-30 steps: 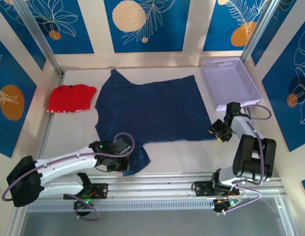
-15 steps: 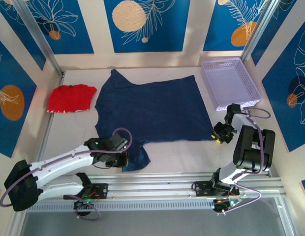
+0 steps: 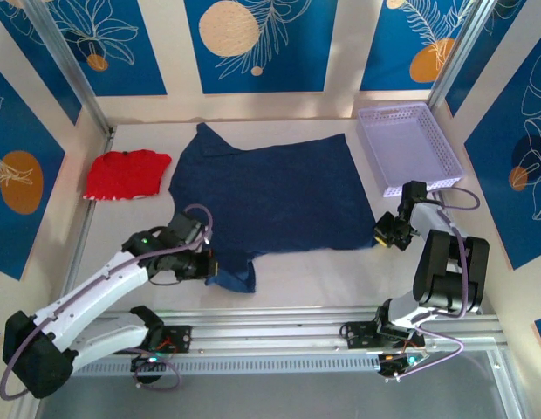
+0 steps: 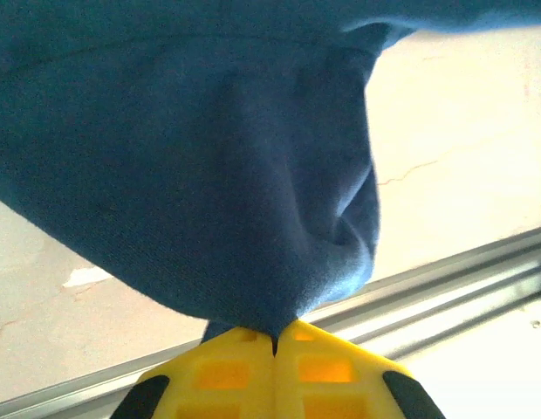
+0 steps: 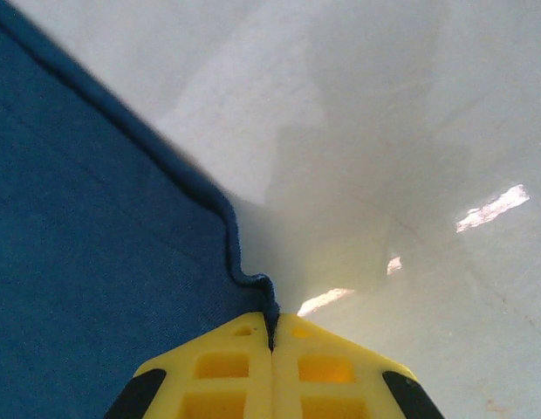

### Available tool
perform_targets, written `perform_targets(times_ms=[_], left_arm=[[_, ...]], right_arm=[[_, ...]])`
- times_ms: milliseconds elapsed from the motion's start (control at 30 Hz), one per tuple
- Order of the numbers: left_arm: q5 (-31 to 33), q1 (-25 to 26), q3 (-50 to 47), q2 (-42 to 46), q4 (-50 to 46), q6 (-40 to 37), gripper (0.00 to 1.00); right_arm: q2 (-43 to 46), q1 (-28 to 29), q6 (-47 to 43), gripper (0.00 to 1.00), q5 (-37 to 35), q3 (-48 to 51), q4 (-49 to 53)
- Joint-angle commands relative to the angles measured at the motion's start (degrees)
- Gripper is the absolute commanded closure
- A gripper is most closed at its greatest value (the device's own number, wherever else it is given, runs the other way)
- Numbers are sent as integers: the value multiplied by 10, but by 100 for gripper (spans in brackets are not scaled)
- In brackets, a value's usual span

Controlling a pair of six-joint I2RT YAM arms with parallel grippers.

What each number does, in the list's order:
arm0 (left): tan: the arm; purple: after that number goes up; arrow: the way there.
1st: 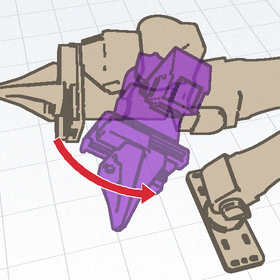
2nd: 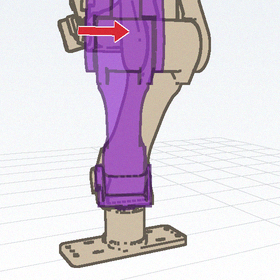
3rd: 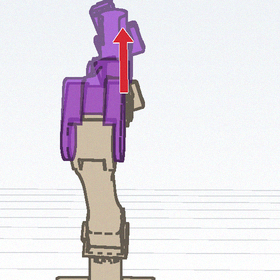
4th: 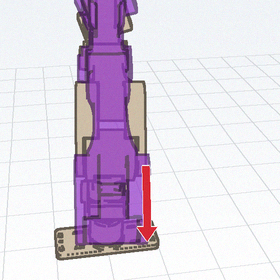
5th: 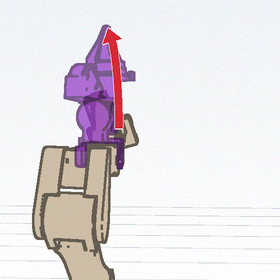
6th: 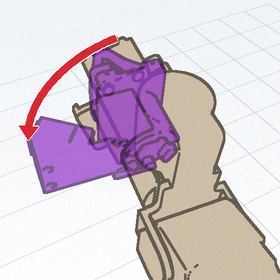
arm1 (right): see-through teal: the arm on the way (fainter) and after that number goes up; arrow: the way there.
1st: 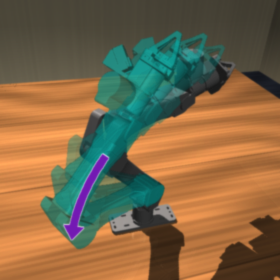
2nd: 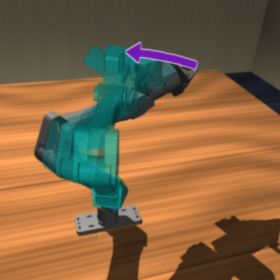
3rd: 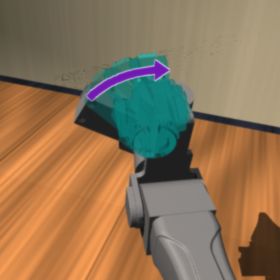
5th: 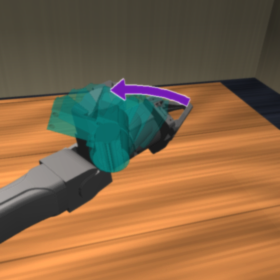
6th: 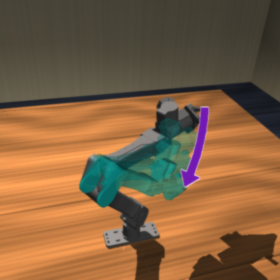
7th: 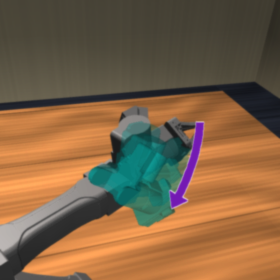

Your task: Fold the inside-out t-shirt

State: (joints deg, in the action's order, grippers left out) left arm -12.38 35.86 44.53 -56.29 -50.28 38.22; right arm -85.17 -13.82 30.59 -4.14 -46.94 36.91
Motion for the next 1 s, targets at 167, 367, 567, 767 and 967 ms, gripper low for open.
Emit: perform_targets(times_ms=[167, 367, 567, 767, 967], left_arm=[[-73, -108, 107, -30, -70, -109, 100], [-101, -179, 182, -92, -66, -155, 100], [-113, -237, 243, -151, -60, -179, 100], [-116, -266, 291, -208, -52, -189, 100], [-120, -293, 336, -262, -45, -196, 100]], right_arm=[[14, 7, -7, 100, 36, -46, 12], [-17, 16, -14, 100, 41, -91, 17], [-58, 34, -31, 100, 22, -152, 30], [-103, 56, -42, 100, 6, -204, 37], [-135, 72, -49, 100, -10, -243, 40]])
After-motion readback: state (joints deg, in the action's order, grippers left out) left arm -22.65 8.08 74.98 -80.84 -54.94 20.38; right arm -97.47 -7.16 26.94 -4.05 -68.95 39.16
